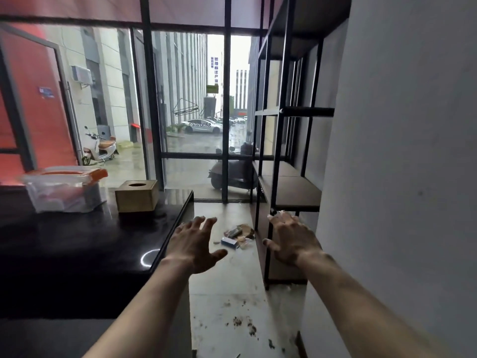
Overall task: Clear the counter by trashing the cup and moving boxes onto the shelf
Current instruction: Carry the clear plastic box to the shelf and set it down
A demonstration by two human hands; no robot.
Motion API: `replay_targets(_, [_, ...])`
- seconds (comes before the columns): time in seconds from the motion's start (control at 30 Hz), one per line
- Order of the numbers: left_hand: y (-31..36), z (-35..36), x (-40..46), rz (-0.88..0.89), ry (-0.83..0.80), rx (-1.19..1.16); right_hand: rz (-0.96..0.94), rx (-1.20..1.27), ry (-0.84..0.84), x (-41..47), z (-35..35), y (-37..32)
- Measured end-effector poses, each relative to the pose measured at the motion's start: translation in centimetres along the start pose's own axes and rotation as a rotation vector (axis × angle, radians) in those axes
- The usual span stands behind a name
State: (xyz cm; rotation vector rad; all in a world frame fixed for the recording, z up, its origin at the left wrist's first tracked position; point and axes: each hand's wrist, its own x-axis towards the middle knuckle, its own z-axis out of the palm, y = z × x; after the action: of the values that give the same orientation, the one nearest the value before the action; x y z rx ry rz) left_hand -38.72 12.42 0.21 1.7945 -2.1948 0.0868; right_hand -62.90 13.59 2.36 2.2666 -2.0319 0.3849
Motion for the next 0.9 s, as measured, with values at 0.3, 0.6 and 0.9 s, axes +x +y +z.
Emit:
replay_targets(0.3, [-1.5,-5.5,-3.6,-0.052,0.095,-0.028,-0.029,0.008,0.019,-1.2,-3.0,-1.6])
replay_targets(0.6, [-11.8,-8.2,-8.4,-0.297,0.11,-0.12,-0.19,0.084,-0.028,1.3,-0.6,-12.2])
replay_targets(0.9, [-26.7,-8.8,-6.2,-0.425,0.139,-0.267,-0.238,0.175,-0.053,8.5,3.3,-26.7])
